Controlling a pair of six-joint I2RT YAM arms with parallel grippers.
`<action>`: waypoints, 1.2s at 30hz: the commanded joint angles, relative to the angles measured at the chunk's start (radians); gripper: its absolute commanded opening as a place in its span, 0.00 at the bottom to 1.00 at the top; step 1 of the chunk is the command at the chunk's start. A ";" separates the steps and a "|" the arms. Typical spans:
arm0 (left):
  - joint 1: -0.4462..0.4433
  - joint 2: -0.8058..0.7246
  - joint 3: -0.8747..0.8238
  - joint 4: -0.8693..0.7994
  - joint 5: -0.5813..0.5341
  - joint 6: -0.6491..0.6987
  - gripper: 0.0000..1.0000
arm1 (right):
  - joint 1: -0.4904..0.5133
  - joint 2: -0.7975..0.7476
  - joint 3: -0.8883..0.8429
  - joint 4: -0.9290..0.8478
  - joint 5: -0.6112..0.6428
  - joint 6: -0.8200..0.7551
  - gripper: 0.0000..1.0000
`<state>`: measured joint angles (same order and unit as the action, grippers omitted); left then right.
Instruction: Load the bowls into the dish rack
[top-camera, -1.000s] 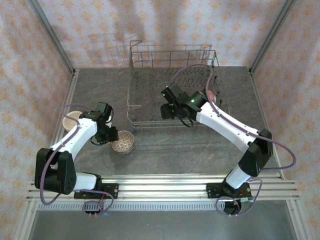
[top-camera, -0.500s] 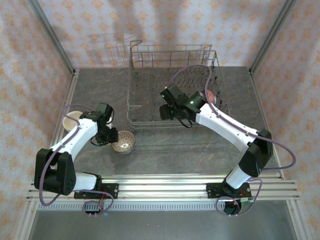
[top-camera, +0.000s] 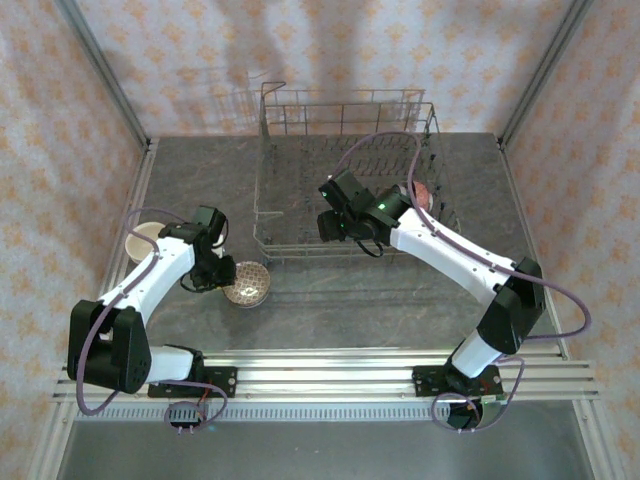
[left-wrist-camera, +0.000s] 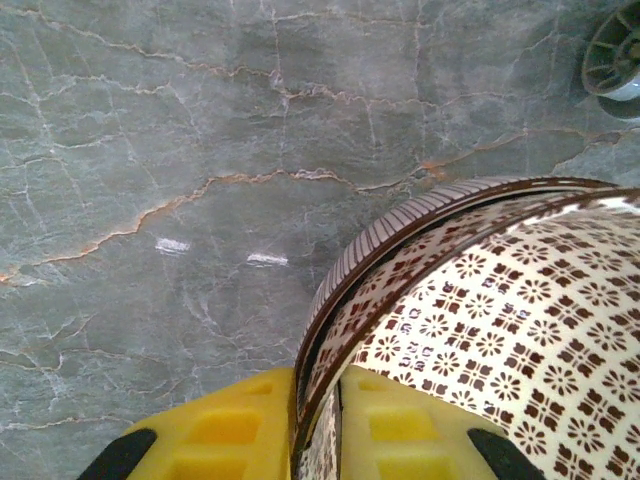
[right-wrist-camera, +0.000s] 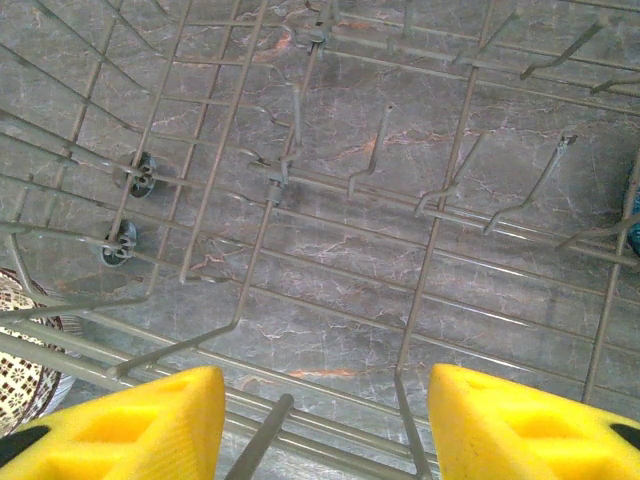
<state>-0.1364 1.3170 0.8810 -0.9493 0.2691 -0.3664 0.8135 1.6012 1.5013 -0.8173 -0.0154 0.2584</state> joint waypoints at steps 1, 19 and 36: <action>-0.013 -0.025 0.029 -0.034 -0.021 -0.004 0.15 | 0.034 0.058 -0.058 -0.097 -0.088 0.025 0.56; -0.020 -0.055 0.044 -0.042 -0.010 -0.018 0.07 | 0.035 0.048 -0.037 -0.103 -0.062 0.015 0.56; -0.025 -0.140 0.099 -0.065 0.016 -0.025 0.00 | 0.035 0.049 0.040 -0.123 -0.049 -0.010 0.60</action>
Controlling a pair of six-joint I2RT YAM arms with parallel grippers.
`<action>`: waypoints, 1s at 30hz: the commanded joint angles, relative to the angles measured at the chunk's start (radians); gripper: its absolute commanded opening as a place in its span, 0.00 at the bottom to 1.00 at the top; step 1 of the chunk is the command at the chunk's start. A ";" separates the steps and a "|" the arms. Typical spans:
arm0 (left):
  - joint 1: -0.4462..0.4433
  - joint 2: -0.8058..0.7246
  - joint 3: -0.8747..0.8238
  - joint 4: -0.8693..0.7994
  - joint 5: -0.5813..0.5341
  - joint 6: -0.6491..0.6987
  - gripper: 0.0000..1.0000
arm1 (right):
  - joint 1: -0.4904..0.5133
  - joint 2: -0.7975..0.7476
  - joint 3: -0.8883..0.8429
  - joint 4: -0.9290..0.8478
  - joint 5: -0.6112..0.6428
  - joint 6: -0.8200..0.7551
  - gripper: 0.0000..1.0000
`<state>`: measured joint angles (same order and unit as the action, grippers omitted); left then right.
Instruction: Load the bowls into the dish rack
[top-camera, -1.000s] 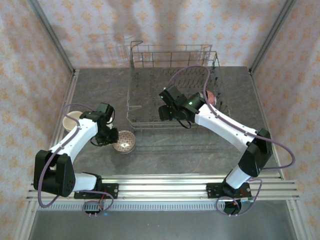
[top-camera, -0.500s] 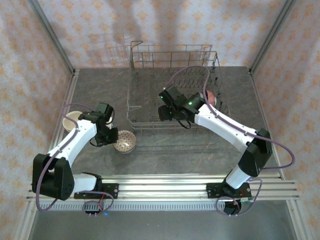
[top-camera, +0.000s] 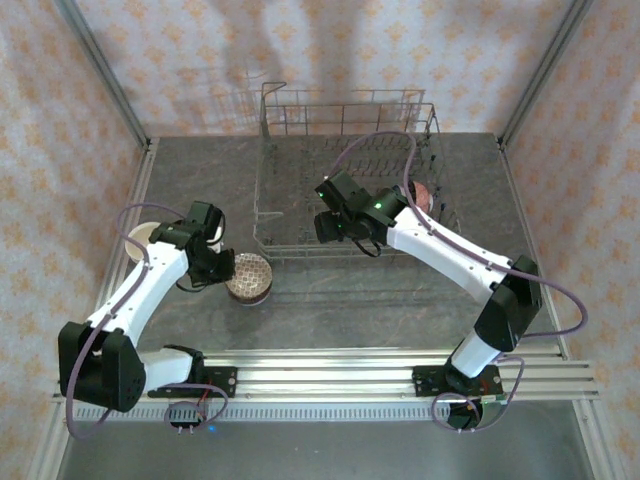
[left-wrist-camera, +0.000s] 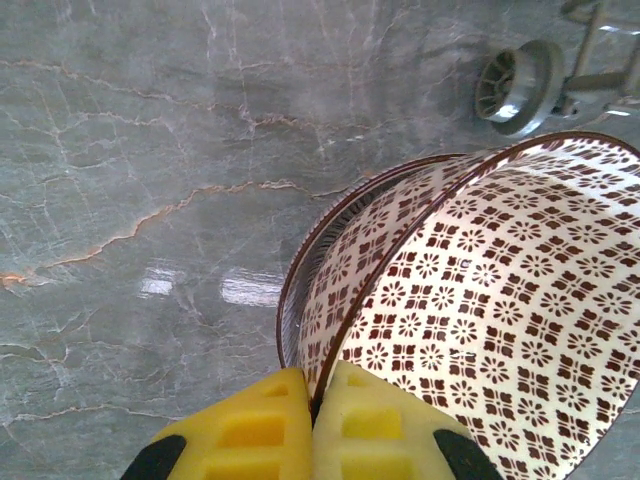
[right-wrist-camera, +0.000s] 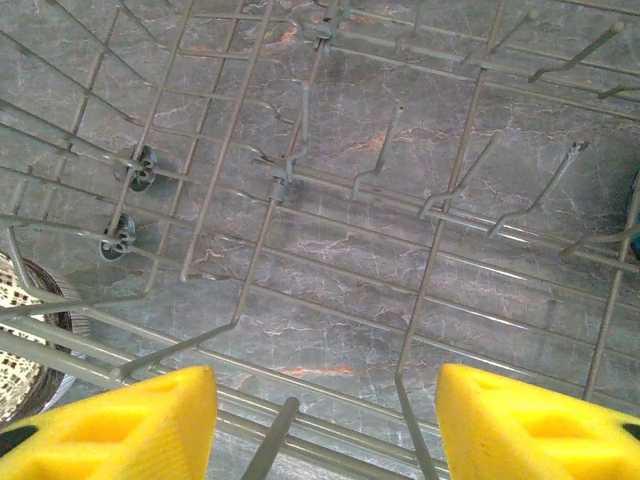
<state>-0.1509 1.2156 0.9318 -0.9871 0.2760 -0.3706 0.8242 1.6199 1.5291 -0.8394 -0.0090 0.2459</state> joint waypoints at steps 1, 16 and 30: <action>-0.011 -0.046 0.053 -0.033 0.009 -0.020 0.00 | 0.024 0.031 0.014 -0.104 -0.055 0.002 0.60; -0.011 -0.217 0.168 -0.132 -0.097 -0.016 0.00 | 0.024 0.024 0.095 -0.127 -0.057 -0.005 0.61; -0.010 -0.232 0.409 -0.126 -0.105 -0.003 0.00 | 0.021 0.047 0.323 -0.170 -0.122 -0.002 0.60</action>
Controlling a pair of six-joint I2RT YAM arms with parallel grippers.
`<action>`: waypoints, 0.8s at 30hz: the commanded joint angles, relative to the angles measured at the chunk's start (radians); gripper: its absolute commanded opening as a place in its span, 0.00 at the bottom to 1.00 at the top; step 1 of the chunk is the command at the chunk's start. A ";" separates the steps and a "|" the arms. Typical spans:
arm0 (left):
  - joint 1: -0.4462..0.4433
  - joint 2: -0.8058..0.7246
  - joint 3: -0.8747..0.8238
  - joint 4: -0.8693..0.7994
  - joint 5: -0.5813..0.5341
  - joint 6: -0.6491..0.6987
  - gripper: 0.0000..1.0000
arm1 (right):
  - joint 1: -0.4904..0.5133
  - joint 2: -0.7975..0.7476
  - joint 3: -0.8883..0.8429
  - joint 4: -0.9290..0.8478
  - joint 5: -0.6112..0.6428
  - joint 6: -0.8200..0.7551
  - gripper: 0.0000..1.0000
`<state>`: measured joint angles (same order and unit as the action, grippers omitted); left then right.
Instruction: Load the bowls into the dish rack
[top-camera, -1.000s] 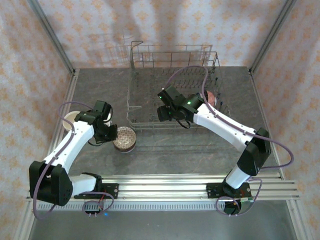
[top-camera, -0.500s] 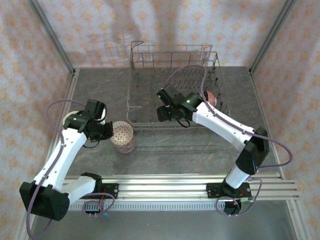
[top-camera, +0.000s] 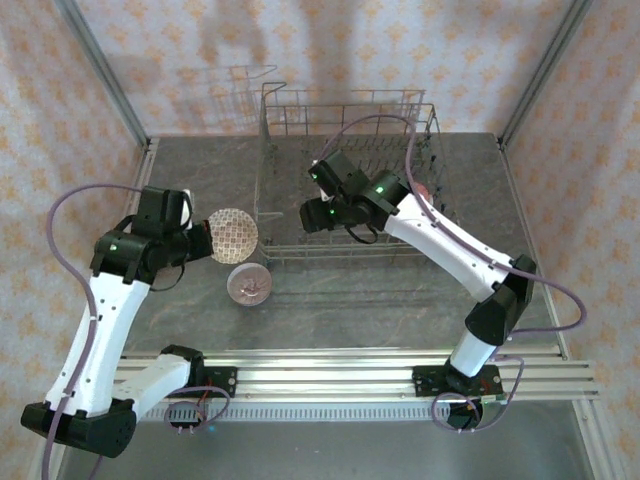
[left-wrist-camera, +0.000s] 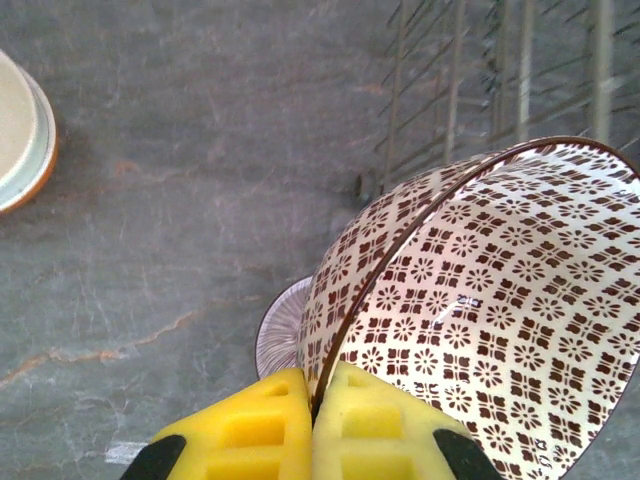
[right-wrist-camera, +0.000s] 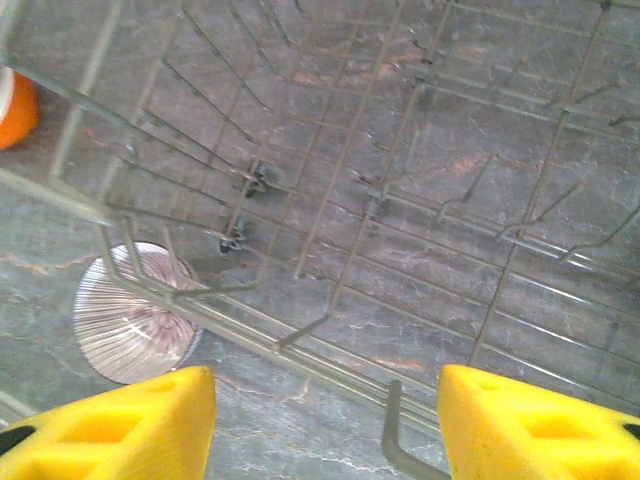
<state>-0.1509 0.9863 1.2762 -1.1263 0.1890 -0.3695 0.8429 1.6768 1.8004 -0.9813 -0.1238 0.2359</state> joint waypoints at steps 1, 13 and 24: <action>-0.012 0.001 0.080 0.022 -0.012 -0.006 0.00 | 0.004 -0.014 0.068 -0.027 -0.010 0.017 0.59; -0.016 0.080 0.172 0.128 0.150 -0.027 0.00 | 0.005 0.058 0.294 0.025 -0.149 -0.057 0.59; -0.067 0.109 0.184 0.143 0.184 -0.022 0.00 | 0.007 0.288 0.596 -0.144 -0.201 -0.177 0.56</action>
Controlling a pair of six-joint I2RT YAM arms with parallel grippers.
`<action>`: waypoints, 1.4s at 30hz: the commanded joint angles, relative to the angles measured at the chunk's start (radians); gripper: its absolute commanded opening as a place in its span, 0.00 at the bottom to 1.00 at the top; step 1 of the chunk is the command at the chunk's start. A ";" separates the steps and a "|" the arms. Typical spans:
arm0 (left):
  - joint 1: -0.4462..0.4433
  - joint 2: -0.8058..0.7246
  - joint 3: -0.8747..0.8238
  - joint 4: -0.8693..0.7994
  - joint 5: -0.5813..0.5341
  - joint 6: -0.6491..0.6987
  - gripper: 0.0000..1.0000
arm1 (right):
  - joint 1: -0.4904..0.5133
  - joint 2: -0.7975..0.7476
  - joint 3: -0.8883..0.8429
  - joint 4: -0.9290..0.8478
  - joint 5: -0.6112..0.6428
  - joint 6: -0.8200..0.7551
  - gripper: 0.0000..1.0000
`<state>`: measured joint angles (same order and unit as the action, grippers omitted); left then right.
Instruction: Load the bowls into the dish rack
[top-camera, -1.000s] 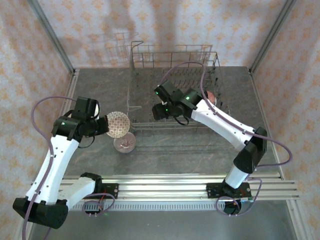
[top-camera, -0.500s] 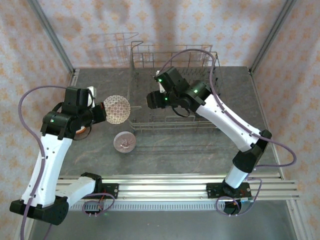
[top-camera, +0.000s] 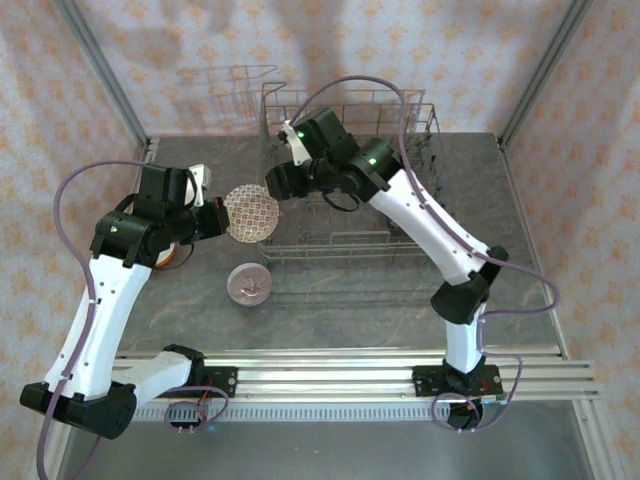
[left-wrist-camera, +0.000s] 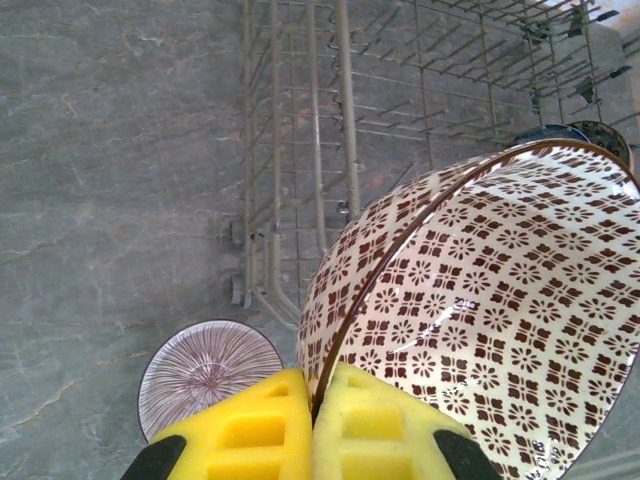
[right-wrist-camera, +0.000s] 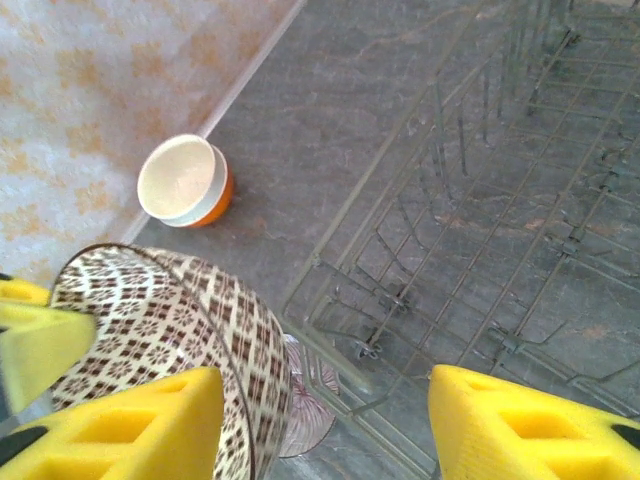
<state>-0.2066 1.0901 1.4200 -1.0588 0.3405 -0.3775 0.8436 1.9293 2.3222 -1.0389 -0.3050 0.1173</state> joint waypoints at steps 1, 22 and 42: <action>-0.016 0.010 0.044 0.073 0.031 -0.012 0.00 | 0.007 0.055 0.106 -0.107 -0.029 -0.076 0.56; -0.089 0.074 0.087 0.097 0.016 -0.015 0.00 | 0.010 0.073 0.095 -0.170 -0.051 -0.127 0.50; -0.129 0.108 0.112 0.080 -0.040 -0.024 0.00 | 0.033 0.057 0.089 -0.210 0.109 -0.137 0.28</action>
<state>-0.3229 1.2049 1.4956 -1.0245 0.3222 -0.3782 0.8623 2.0113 2.3936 -1.2179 -0.2478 -0.0029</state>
